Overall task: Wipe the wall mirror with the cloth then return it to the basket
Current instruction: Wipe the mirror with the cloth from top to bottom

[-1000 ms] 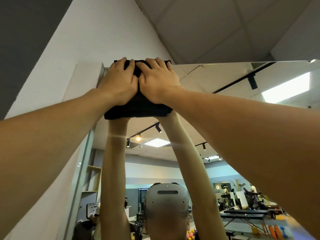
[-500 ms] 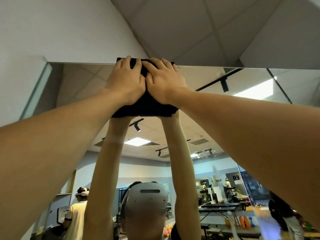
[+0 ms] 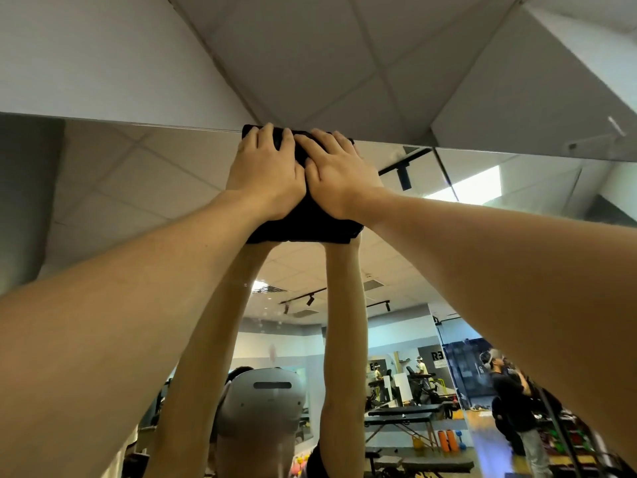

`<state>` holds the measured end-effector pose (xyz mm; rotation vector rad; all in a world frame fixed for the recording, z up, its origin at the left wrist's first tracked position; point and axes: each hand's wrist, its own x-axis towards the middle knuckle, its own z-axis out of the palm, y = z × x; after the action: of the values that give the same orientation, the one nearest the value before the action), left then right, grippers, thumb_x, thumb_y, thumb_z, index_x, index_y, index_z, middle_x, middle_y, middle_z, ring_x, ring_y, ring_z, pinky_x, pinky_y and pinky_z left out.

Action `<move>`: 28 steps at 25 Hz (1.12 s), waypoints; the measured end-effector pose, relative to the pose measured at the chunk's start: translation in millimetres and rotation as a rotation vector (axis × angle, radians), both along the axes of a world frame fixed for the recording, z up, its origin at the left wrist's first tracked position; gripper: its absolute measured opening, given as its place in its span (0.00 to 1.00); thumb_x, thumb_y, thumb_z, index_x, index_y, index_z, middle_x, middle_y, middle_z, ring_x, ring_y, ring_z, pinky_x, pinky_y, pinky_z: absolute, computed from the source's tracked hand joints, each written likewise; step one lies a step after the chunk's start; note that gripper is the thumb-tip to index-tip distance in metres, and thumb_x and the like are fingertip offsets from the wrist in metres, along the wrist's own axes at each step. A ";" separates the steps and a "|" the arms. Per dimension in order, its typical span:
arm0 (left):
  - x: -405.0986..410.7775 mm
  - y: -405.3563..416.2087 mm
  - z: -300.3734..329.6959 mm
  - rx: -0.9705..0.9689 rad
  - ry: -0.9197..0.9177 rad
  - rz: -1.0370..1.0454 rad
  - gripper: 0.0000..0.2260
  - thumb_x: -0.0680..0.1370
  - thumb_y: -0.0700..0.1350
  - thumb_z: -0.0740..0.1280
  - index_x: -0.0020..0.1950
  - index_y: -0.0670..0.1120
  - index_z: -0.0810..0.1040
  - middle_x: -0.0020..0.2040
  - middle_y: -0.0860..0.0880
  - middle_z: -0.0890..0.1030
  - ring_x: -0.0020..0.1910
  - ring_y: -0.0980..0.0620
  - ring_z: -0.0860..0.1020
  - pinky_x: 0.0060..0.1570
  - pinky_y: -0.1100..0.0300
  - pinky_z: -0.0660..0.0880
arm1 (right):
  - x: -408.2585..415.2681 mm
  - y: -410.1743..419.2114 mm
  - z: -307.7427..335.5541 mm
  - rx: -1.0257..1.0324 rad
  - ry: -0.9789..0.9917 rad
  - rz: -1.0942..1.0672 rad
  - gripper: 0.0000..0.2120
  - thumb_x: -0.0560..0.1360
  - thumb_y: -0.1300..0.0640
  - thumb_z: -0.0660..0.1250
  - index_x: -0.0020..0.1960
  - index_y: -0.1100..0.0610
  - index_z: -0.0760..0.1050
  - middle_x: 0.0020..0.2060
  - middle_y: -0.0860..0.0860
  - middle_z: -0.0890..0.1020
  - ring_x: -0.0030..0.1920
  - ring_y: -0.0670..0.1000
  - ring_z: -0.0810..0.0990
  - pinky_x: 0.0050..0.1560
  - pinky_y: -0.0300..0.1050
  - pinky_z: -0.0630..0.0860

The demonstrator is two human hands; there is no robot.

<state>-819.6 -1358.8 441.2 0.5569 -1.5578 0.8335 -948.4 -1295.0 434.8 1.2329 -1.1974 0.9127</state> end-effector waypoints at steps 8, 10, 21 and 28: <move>-103.4 47.9 -11.3 0.002 -0.037 -0.002 0.27 0.83 0.50 0.52 0.82 0.44 0.56 0.81 0.38 0.56 0.80 0.38 0.53 0.78 0.45 0.54 | -107.1 44.0 -7.9 0.016 -0.017 -0.032 0.26 0.84 0.47 0.46 0.82 0.45 0.54 0.82 0.51 0.56 0.82 0.57 0.49 0.81 0.58 0.49; -123.7 55.8 -11.5 -0.009 -0.033 0.004 0.27 0.83 0.51 0.52 0.82 0.44 0.55 0.81 0.38 0.55 0.80 0.38 0.53 0.79 0.45 0.54 | -127.3 52.4 -6.6 0.020 -0.019 -0.031 0.26 0.84 0.47 0.46 0.82 0.45 0.54 0.82 0.51 0.56 0.82 0.57 0.49 0.81 0.58 0.49; -174.6 70.2 1.2 -0.038 -0.056 0.000 0.27 0.84 0.51 0.52 0.81 0.43 0.56 0.80 0.38 0.57 0.79 0.38 0.54 0.78 0.44 0.54 | -176.7 70.7 -5.2 0.014 -0.061 -0.031 0.25 0.85 0.48 0.47 0.82 0.45 0.54 0.82 0.51 0.56 0.82 0.57 0.49 0.80 0.59 0.47; -174.8 73.4 -33.2 -0.010 -0.067 -0.012 0.27 0.83 0.50 0.53 0.81 0.42 0.56 0.80 0.38 0.58 0.79 0.39 0.55 0.78 0.44 0.55 | -176.2 65.9 -47.4 -0.054 -0.087 0.066 0.25 0.85 0.47 0.48 0.82 0.46 0.57 0.82 0.51 0.57 0.82 0.56 0.47 0.81 0.58 0.45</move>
<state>-994.4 -1285.4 407.9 0.5162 -1.6156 0.8586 -1124.6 -1229.0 387.4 1.2062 -1.1979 1.0502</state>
